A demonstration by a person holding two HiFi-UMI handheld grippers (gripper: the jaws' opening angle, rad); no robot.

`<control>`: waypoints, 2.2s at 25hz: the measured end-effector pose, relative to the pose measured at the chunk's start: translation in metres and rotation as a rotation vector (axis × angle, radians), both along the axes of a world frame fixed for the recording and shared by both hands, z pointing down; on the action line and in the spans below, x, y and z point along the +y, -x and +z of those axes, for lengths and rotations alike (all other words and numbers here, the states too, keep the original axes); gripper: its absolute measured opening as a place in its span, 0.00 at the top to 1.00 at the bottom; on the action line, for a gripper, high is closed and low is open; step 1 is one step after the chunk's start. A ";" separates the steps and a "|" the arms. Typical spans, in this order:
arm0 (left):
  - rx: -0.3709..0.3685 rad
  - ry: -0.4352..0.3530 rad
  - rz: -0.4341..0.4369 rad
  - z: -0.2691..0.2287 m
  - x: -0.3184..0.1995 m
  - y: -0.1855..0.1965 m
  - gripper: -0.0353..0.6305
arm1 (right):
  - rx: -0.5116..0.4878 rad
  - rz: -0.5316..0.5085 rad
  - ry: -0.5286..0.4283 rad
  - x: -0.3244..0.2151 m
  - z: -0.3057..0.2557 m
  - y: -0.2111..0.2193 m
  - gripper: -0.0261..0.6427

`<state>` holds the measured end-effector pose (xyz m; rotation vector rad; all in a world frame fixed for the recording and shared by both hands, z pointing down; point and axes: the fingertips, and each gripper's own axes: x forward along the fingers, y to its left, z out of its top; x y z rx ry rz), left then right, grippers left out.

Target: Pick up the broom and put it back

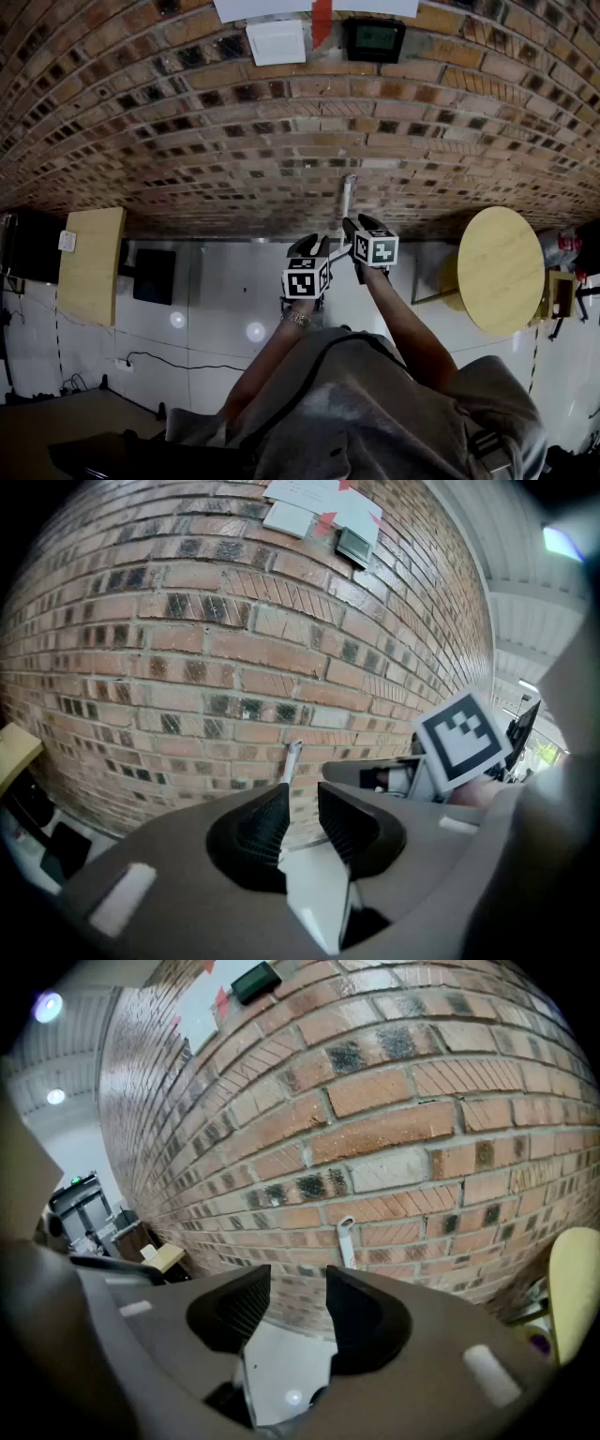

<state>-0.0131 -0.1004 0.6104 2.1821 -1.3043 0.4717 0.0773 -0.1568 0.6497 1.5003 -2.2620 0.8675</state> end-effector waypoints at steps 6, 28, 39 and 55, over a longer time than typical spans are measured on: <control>0.037 -0.027 0.030 -0.018 -0.066 0.017 0.83 | 0.144 -0.018 0.075 -0.086 0.055 0.007 0.72; -0.006 -0.017 -0.017 -0.025 -0.132 0.048 0.84 | 0.348 -0.042 0.241 -0.151 0.128 -0.006 0.82; -0.005 -0.043 -0.010 -0.032 -0.144 0.041 0.84 | 0.250 -0.140 0.064 -0.064 0.028 -0.009 0.81; -0.038 -0.057 -0.016 -0.034 -0.152 0.022 0.88 | 0.176 -0.145 -0.009 -0.059 -0.039 0.009 0.81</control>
